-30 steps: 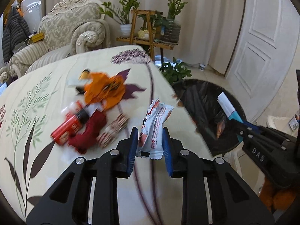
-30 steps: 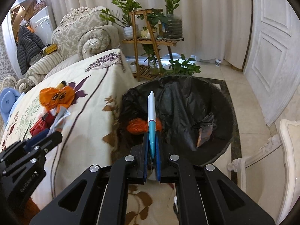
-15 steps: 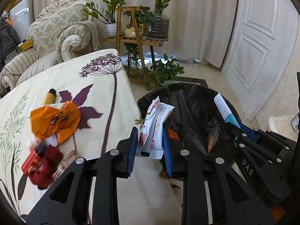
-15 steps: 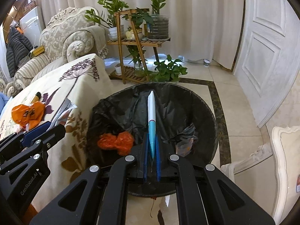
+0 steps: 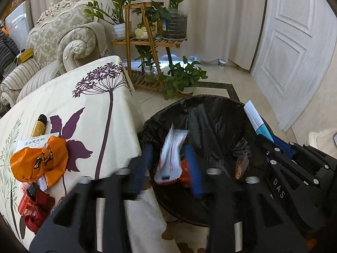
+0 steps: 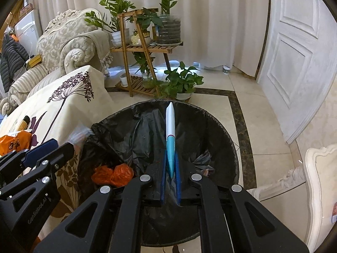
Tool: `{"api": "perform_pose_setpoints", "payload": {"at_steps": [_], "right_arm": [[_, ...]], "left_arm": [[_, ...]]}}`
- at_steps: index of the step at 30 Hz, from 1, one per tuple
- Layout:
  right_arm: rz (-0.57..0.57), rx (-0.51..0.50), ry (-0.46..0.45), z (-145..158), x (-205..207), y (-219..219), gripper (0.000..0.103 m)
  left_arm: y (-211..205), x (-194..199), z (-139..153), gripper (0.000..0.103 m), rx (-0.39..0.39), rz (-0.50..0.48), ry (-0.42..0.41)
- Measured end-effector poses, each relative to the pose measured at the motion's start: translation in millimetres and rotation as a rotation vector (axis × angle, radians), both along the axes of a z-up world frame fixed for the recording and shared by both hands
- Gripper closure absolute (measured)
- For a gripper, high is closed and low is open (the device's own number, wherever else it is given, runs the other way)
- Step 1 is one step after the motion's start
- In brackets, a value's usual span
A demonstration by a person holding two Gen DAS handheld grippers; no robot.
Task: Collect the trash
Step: 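Carry both items over the black bin and open both grippers, then move both open grippers back over the table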
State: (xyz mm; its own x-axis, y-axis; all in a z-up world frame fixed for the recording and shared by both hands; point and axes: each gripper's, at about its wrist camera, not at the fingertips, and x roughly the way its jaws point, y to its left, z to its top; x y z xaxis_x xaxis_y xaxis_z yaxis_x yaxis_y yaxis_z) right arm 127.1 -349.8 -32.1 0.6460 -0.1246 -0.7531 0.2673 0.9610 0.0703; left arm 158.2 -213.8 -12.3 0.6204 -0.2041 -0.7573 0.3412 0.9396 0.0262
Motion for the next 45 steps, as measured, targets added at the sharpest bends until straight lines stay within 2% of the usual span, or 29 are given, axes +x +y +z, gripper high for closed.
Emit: {"api": "perform_pose_setpoints", "payload": {"at_steps": [2, 7, 9, 16, 19, 27, 36, 45], "right_arm": [[-0.006, -0.004, -0.004, 1.0, -1.6, -0.9, 0.088], [-0.027, -0.015, -0.022, 6.4, -7.0, -1.5, 0.063], [-0.038, -0.023, -0.035, 10.2, -11.4, -1.1, 0.055], [-0.055, -0.054, -0.081, 25.2, -24.5, 7.6, 0.024], [-0.04, -0.071, -0.089, 29.6, -28.6, 22.0, 0.022], [0.046, -0.024, -0.076, 31.4, -34.7, 71.2, 0.022], [0.173, -0.038, -0.057, 31.4, -29.9, 138.3, 0.022], [0.247, -0.047, -0.012, 28.6, -16.1, 189.7, 0.031]], "left_arm": [[0.2, -0.4, 2.0, 0.05, -0.004, 0.004, -0.007], [2.5, -0.3, 3.5, 0.043, -0.011, 0.012, -0.004], [4.4, -1.3, 5.6, 0.036, -0.016, 0.016, -0.009], [26.5, -10.8, 18.4, 0.025, -0.024, 0.051, -0.043], [42.3, -16.6, 24.1, 0.024, -0.031, 0.07, -0.051], [99.4, -37.9, 32.3, 0.022, -0.03, 0.141, -0.071], [181.0, -54.8, 33.7, 0.021, -0.014, 0.29, -0.076], [246.2, -65.9, 24.2, 0.021, -0.019, 0.403, -0.056]]}}
